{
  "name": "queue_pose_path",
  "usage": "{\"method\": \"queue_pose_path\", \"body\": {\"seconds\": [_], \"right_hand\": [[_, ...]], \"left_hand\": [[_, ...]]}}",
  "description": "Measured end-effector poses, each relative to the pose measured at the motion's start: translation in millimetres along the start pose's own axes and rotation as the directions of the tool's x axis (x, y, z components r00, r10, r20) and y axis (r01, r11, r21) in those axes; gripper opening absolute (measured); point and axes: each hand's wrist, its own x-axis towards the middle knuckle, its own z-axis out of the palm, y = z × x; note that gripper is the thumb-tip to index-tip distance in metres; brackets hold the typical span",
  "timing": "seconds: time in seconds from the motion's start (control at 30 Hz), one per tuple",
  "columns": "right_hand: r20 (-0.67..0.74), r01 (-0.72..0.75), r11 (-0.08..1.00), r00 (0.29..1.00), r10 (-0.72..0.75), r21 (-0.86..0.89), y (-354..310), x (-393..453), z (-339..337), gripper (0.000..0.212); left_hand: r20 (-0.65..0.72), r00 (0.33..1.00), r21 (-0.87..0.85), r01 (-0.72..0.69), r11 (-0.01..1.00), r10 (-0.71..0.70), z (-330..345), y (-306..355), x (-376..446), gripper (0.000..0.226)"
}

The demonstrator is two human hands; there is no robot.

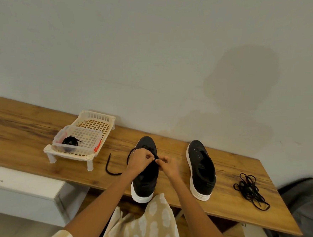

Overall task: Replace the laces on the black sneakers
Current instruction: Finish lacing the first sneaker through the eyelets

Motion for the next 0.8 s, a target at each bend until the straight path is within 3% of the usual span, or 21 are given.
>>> {"method": "queue_pose_path", "body": {"seconds": [0.27,0.53,0.63,0.8], "right_hand": [[0.023,-0.019,0.994,1.0,0.017,0.107,2.5,-0.9,-3.2,0.01],[0.047,0.017,0.999,0.999,-0.018,0.036,-0.4,-3.7,-3.7,0.014],[0.045,0.051,0.999,0.998,-0.052,0.019,-2.6,-7.1,-3.7,0.012],[0.063,-0.044,0.995,0.997,0.038,0.085,-8.1,-5.5,-6.0,0.022]], "left_hand": [[0.033,0.999,0.157,-0.02,0.987,0.015,-4.3,8.9,1.2,0.018],[0.046,0.999,0.291,-0.04,0.956,0.028,1.3,12.9,4.4,0.025],[0.021,0.998,0.323,-0.067,0.944,0.064,1.6,12.6,5.9,0.011],[0.017,0.995,0.335,-0.096,0.937,0.096,2.2,9.9,8.3,0.026]]}}
